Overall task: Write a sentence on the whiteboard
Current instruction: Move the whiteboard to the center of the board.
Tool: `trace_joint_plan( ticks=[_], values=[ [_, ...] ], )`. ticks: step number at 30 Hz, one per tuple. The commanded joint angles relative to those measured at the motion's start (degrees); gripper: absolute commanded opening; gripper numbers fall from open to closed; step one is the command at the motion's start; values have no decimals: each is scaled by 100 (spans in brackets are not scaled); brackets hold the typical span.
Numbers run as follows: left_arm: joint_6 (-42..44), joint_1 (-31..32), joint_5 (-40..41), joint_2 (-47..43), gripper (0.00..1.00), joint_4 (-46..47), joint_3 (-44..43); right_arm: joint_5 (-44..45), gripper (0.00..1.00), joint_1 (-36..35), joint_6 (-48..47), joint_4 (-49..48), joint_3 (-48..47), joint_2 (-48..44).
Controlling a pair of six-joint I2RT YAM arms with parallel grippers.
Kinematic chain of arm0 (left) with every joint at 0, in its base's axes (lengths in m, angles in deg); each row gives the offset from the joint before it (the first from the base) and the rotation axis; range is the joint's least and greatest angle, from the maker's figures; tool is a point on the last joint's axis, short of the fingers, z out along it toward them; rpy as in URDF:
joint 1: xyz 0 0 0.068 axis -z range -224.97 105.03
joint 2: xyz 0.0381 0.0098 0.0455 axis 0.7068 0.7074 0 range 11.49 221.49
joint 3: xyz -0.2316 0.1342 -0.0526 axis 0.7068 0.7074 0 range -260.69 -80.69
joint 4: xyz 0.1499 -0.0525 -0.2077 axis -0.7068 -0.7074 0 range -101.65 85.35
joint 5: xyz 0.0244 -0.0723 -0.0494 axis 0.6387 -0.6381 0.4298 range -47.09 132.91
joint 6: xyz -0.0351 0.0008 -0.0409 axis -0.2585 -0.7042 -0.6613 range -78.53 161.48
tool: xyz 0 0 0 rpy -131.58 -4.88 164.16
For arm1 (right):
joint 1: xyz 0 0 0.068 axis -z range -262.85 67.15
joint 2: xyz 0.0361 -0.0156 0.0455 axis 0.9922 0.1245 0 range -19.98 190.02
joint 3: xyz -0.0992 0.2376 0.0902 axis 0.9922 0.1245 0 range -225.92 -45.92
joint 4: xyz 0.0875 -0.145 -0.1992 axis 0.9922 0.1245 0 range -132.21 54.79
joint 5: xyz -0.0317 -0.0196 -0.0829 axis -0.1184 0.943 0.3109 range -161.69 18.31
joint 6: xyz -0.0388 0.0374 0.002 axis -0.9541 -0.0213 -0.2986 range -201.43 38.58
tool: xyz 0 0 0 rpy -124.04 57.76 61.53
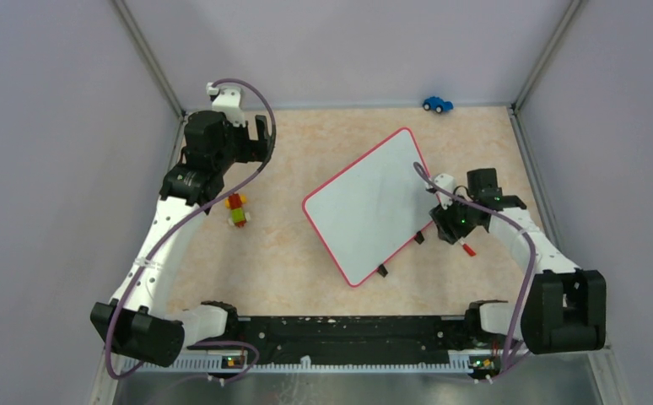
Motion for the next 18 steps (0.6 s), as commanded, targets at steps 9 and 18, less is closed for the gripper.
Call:
trace_joint_plan(
  ticks=[9, 18],
  values=[
    [-28, -36, -287, -114, 99, 150, 21, 880, 38, 271, -232, 135, -579, 1117],
    [-8, -36, -248, -132, 99, 164, 61, 1213, 33, 222, -232, -166, -830, 1930]
  ],
)
